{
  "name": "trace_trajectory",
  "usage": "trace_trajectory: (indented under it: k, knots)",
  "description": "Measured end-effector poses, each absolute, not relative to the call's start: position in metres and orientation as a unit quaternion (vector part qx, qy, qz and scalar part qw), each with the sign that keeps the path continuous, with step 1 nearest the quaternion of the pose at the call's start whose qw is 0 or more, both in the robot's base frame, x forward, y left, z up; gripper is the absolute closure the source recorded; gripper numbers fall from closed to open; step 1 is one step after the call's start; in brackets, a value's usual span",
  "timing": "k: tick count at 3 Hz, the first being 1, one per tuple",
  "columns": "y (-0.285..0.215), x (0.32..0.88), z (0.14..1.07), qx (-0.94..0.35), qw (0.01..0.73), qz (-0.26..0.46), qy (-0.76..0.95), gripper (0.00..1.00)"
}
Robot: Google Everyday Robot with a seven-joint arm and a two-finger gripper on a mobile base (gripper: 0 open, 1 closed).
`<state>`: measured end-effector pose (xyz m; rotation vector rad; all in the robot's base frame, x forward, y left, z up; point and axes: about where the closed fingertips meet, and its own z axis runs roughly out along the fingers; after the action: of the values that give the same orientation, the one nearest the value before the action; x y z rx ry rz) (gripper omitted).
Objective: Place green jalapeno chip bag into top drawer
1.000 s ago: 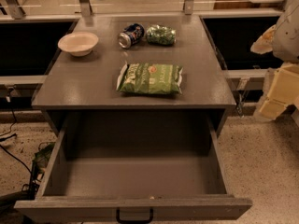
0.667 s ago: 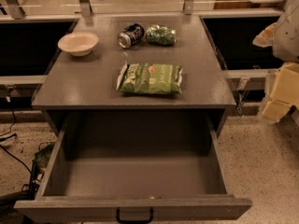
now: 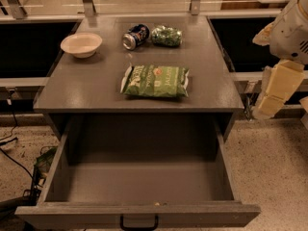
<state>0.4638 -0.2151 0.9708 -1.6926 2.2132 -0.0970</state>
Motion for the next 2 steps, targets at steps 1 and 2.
trace_trajectory:
  k: [1,2]
  knots:
    - [-0.1974,0.5113,0.9403,-0.608,0.160,-0.014,0.778,0.00]
    - [-0.1974,0.5113,0.9403,-0.608,0.160,-0.014,0.778,0.00]
